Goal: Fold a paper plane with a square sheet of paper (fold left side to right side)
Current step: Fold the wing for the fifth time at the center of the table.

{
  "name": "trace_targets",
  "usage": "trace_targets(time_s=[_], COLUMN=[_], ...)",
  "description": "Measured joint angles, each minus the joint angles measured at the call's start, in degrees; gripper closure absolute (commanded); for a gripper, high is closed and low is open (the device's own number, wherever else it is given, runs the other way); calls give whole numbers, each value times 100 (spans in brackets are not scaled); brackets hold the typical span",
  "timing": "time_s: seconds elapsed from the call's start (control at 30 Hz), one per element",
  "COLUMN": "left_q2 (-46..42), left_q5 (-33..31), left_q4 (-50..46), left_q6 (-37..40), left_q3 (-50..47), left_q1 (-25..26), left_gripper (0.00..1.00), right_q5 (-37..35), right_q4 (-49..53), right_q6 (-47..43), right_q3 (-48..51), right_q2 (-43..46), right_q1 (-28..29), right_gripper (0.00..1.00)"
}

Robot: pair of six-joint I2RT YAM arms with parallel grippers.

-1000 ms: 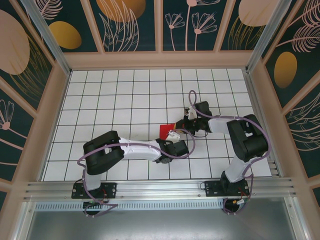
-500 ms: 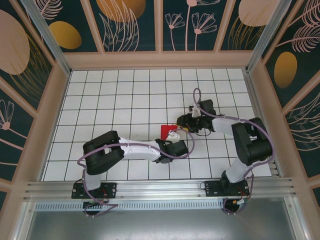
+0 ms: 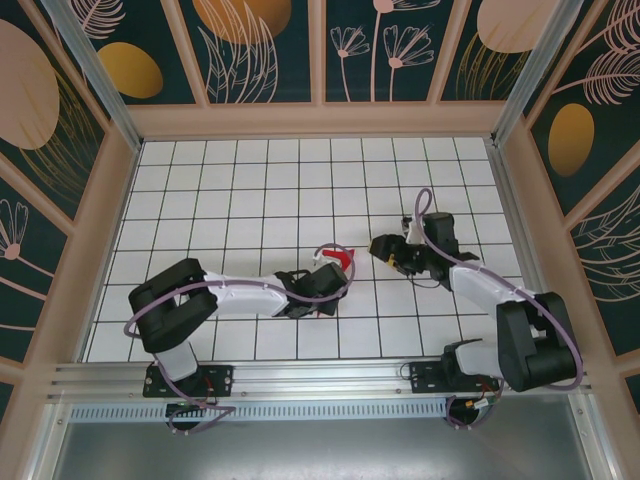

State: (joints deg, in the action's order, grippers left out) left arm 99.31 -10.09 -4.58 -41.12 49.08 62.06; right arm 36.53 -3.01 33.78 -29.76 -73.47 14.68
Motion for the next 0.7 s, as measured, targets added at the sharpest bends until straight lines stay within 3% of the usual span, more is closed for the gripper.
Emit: trace_targets(time_s=[0.37,0.7], left_q2=[-400,-455], left_q5=[1268,1720], left_q4=[1530,2264], left_q6=[-741,-1270], left_q3=[-1021,-1427], left_q1=[-560,-721], left_gripper=[92,95], right_q5=[-931,-1274], right_q4=[-238,-509], right_q6=[409,710], right_q3=[223,-369], right_q2=[-278,-1353], right_q1=[1384,2063], right_gripper=[36,41])
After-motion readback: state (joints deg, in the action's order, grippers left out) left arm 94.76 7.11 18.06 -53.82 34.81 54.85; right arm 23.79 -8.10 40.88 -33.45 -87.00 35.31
